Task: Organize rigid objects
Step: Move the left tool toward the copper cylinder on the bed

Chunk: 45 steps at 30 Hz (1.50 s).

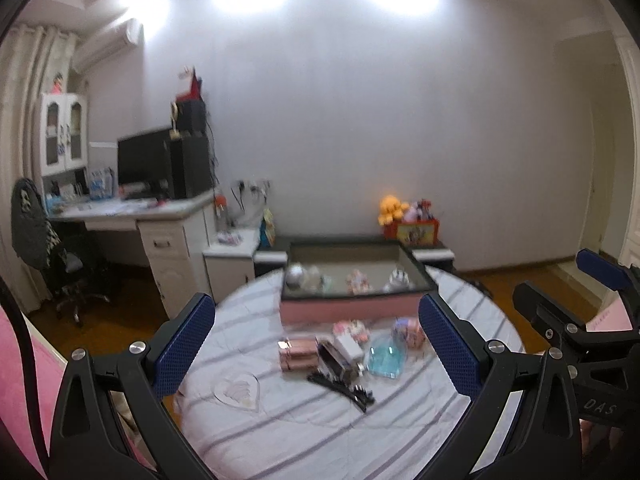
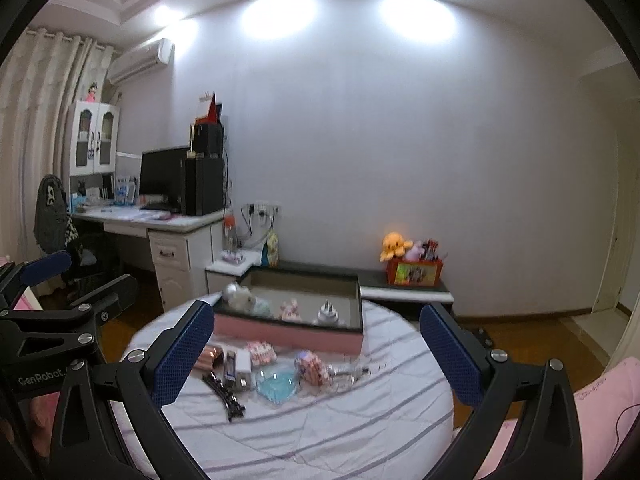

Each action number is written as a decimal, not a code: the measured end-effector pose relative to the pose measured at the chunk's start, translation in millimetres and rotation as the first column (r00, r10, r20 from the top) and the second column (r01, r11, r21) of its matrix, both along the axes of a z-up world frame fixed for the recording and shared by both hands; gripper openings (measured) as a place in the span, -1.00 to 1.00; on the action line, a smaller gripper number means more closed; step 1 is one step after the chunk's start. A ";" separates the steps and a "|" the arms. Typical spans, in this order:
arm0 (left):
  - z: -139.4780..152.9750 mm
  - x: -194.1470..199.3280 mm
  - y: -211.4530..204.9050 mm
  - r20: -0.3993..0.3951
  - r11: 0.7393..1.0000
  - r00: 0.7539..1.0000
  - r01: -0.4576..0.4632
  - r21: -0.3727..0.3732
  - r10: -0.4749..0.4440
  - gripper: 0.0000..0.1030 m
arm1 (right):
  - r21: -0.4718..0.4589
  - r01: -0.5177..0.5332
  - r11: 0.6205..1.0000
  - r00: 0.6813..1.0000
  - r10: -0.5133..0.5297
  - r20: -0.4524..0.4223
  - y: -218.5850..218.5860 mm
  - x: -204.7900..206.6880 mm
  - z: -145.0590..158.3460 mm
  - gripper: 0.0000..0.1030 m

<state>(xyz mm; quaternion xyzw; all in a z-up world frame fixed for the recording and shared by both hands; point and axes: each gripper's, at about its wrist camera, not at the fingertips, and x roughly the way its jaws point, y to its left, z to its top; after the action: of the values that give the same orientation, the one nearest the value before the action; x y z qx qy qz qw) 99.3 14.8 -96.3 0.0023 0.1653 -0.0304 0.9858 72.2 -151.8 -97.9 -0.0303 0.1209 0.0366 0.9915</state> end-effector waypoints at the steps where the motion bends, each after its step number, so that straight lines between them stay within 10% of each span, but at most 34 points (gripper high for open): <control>1: -8.2 7.3 -0.7 -0.028 1.000 1.000 0.008 -0.005 -0.008 1.00 | -0.001 0.001 1.000 1.000 -0.001 -0.015 -1.1 4.5 -5.8 1.00; 16: -95.9 87.7 -6.2 -0.316 1.000 0.949 0.010 -0.020 -0.016 1.00 | 0.062 -0.013 0.998 0.956 0.031 -0.292 -21.9 84.9 -102.3 1.00; 36: -165.4 196.2 35.4 -0.554 0.992 0.826 -0.122 0.005 0.105 0.99 | 0.028 0.039 0.999 0.887 -0.022 -0.462 -42.7 174.6 -140.4 1.00; 42: -161.1 194.0 29.4 -0.521 0.998 0.852 -0.059 -0.003 0.048 0.06 | -0.030 0.002 1.000 0.877 -0.017 -0.480 -28.3 199.5 -143.8 1.00; 45: -159.6 192.3 33.1 -0.514 0.998 0.857 -0.055 -0.026 0.034 0.06 | -0.056 -0.033 0.998 0.876 0.002 -0.482 -21.4 211.2 -143.1 1.00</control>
<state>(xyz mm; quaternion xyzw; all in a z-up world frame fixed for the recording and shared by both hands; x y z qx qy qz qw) 291.6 48.0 -255.9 -0.0291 0.4212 -0.0103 0.9064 283.4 -173.3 -241.1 -0.0521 0.3647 0.0481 0.9284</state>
